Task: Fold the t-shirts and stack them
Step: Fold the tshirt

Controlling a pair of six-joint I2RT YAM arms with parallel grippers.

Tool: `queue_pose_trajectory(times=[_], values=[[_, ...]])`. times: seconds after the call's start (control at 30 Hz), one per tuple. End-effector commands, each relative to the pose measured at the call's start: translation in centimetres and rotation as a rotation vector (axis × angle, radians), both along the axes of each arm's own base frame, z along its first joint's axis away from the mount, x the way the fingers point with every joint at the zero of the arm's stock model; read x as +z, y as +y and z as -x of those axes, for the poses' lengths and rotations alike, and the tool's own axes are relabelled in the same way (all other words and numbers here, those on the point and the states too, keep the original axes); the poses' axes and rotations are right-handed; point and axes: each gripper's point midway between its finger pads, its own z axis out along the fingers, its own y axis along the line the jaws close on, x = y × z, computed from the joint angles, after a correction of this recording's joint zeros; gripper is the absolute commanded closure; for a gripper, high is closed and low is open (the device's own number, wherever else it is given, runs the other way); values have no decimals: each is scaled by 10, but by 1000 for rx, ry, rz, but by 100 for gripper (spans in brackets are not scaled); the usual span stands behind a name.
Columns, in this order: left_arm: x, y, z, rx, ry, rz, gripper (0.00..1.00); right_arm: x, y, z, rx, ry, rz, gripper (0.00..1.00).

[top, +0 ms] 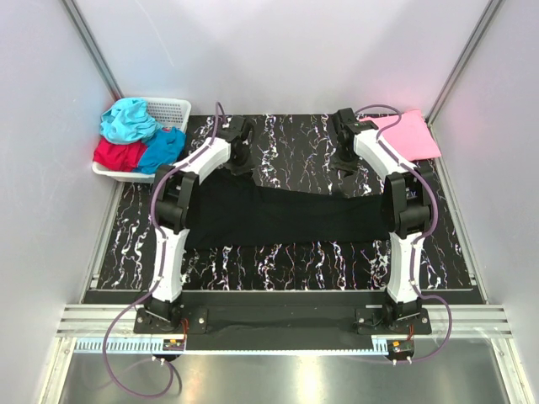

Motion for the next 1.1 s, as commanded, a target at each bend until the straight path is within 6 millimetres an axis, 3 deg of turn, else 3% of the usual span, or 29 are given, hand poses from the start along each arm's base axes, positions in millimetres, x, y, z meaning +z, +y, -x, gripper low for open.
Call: queue_pose_trajectory(times=[0.0,0.03,0.1,0.13,0.17,0.2,0.37,0.43,0.47,0.63,0.9,1.07], values=[[37,-12,-18,-47,-102,41,74,24,1,-1,-6,-51,-1,64],[38,-10,-19,-49,-119,22,62,22,1,-1,-4,-45,-6,64],[56,-9,-20,-59,-170,30,55,20,3,-1,3,-39,-14,64],[55,-3,-21,-45,-198,3,52,18,5,-1,6,-34,-23,64],[72,-1,-22,-43,-244,10,47,17,6,-1,5,-32,-26,64],[70,3,-18,-39,-250,-5,45,16,8,-1,9,-29,-30,64],[112,18,-16,16,-358,-27,42,17,9,-1,12,-27,-41,64],[117,31,-11,55,-373,-63,43,16,9,-1,14,-27,-42,64],[131,36,-7,70,-400,-63,42,16,9,-1,12,-26,-42,64],[128,58,10,122,-353,-89,42,12,13,1,25,-11,-57,64],[83,102,24,275,-152,-85,44,11,13,1,31,-9,-53,64],[64,107,17,314,-74,47,50,9,13,1,32,-4,-54,65]])
